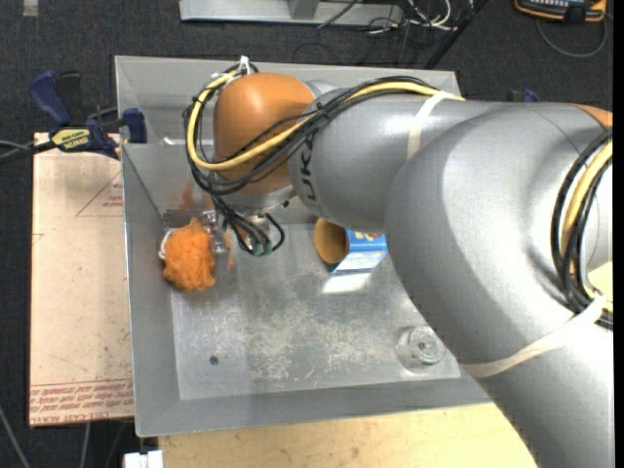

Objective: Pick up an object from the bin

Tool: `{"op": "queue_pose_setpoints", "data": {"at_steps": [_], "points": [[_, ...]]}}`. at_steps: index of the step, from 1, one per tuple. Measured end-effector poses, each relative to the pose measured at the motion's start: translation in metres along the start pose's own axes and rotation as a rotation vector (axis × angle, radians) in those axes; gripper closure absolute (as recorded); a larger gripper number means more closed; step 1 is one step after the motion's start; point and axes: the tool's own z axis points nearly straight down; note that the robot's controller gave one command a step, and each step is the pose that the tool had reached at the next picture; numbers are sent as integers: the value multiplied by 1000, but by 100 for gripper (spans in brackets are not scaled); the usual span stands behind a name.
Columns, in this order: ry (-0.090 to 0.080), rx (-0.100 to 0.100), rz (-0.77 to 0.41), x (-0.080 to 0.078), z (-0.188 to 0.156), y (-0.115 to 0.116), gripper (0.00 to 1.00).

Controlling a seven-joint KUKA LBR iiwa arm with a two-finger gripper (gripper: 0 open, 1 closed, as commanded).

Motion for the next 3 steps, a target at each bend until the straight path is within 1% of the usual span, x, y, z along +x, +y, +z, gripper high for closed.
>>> {"op": "queue_pose_setpoints", "data": {"at_steps": [1,2,3], "points": [[-5,-4,9,2,0,-6,100],[-5,-4,10,2,0,-7,100],[-11,-3,-151,1,-2,-2,100]]}}
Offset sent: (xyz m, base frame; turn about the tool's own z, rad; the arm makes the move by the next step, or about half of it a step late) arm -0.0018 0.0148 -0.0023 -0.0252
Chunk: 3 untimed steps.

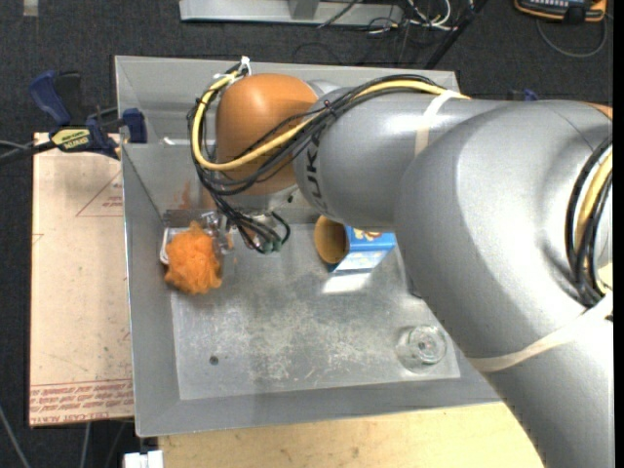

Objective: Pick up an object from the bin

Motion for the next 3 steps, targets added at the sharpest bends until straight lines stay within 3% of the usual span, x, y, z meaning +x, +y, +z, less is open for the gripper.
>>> {"op": "queue_pose_setpoints", "data": {"at_steps": [3], "points": [[-10,-4,21,12,1,-4,100]]}}
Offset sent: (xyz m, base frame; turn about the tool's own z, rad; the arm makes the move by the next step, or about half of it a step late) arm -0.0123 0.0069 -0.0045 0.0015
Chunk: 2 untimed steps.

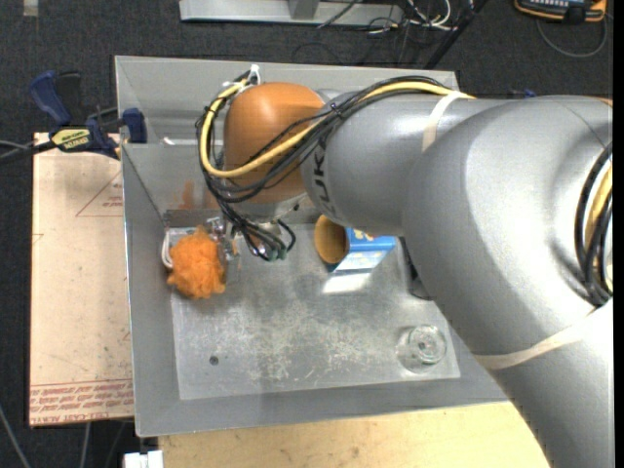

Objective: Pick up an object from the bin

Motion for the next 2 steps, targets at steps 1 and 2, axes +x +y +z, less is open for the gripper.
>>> {"op": "queue_pose_setpoints", "data": {"at_steps": [1,2], "points": [[0,2,-5,-7,1,-5,100],[-3,1,0,-9,1,-3,100]]}}
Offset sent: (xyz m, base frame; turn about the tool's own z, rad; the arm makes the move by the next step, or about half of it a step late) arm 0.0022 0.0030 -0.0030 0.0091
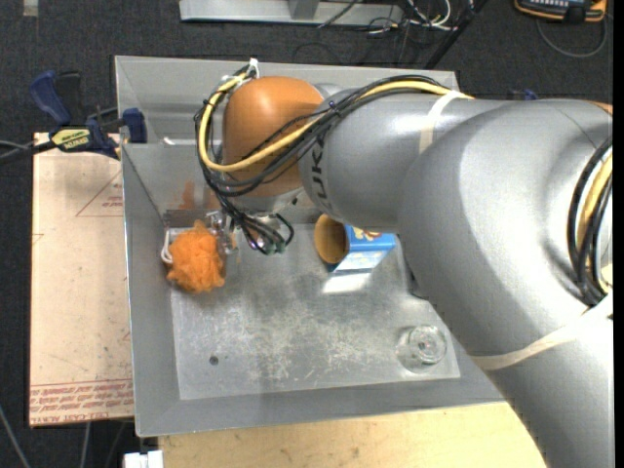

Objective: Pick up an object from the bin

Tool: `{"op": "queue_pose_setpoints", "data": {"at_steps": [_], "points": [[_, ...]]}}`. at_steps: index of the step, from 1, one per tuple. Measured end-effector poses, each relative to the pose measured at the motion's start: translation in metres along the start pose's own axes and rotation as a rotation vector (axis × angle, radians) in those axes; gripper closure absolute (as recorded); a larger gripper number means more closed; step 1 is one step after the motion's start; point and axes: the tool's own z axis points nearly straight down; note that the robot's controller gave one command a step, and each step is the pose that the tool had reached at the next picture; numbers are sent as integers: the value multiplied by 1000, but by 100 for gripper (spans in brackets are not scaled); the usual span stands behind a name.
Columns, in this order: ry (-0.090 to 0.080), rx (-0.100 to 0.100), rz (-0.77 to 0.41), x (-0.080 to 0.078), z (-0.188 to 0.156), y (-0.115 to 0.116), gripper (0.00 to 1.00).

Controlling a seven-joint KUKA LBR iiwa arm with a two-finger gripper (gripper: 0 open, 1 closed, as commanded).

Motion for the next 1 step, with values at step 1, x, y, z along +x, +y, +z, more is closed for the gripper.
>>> {"op": "queue_pose_setpoints", "data": {"at_steps": [1], "points": [[-5,0,-59,16,-1,10,100]]}}
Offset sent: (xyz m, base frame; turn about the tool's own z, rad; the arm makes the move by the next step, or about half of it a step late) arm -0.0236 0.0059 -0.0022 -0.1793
